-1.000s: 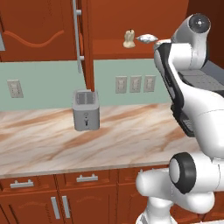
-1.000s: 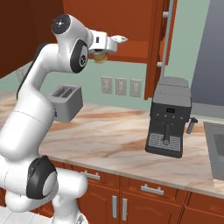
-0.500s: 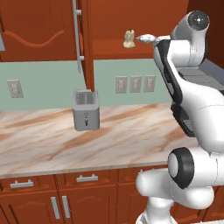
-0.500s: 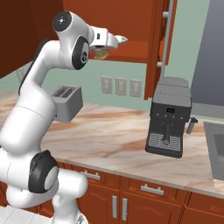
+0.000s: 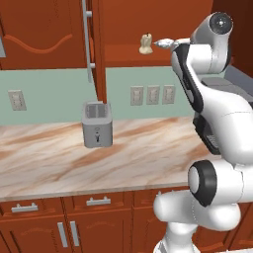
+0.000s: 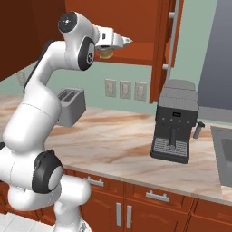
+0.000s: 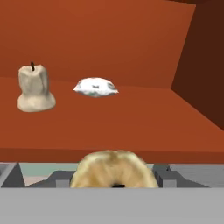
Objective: Pick the candle and candle from the dining table and place them in the open cabinet. Close the cabinet after placing the objects.
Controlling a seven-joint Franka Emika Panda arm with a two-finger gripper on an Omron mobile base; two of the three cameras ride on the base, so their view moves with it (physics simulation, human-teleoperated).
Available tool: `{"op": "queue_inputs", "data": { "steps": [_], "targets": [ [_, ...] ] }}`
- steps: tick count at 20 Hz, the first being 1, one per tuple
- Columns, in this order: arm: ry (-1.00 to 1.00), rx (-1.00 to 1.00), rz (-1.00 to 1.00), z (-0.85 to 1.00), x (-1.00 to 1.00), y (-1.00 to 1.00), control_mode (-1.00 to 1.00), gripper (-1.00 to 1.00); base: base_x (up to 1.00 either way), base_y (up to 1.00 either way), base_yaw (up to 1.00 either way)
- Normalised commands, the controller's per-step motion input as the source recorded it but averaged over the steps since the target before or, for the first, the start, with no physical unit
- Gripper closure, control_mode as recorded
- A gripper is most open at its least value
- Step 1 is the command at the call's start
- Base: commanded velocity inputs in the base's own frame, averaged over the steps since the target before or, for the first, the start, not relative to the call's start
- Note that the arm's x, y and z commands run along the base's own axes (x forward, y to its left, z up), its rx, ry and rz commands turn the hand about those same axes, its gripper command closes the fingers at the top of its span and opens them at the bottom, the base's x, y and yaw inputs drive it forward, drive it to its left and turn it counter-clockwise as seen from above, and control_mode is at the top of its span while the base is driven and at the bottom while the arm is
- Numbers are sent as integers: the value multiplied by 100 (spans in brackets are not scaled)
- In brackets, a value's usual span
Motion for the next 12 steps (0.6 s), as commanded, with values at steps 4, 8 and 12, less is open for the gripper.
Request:
{"op": "queue_inputs", "data": {
  "steps": [4, 8, 12],
  "targets": [
    [0, 0, 1, -10, 38, -2, -100, 100, 0, 0, 0],
    [0, 0, 1, -13, 38, -1, -100, 100, 0, 0, 0],
    [0, 0, 1, -7, 32, -3, -100, 100, 0, 0, 0]
  ]
}}
